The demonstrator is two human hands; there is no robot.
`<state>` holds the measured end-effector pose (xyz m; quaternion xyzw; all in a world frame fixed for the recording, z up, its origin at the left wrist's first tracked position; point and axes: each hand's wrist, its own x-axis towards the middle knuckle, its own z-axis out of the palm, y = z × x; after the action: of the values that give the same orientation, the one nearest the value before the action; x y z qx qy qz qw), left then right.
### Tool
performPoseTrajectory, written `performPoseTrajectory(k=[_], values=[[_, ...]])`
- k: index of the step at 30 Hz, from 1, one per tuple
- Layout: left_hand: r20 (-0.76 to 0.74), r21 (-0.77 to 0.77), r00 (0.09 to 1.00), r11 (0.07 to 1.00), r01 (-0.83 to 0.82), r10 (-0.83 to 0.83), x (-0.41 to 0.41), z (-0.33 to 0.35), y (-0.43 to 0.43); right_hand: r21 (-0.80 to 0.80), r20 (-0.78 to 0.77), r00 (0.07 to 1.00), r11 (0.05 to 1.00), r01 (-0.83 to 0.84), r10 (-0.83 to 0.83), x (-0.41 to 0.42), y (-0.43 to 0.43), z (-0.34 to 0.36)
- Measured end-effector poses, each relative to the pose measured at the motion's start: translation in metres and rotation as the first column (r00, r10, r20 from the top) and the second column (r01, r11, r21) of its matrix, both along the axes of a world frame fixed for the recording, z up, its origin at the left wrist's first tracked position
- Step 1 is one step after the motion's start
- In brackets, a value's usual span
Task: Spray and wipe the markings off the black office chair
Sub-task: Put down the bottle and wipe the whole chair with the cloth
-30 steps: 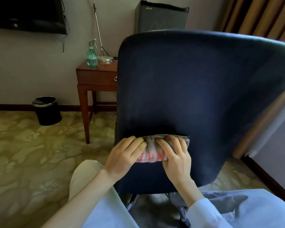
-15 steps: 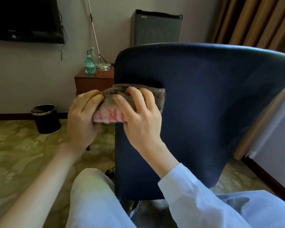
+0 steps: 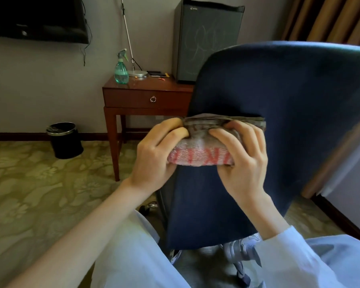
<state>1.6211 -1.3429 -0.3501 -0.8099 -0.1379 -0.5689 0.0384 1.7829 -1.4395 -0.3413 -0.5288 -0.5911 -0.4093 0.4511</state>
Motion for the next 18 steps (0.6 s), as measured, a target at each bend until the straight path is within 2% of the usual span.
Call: performPoseTrajectory(k=[6,18], values=[[-0.053,0.079,0.999,0.997,-0.009,0.013,0.03,0.002,-0.038,-0.011,-0.103,0.994,1.0,0.022,-0.023,0.024,-0.042,-0.005],[-0.165,0.037,0.957,0.968,0.247,-0.237,0.121,0.009,-0.096,0.046,-0.223,0.951,0.972,0.229,-0.214,0.089,-0.12,-0.009]])
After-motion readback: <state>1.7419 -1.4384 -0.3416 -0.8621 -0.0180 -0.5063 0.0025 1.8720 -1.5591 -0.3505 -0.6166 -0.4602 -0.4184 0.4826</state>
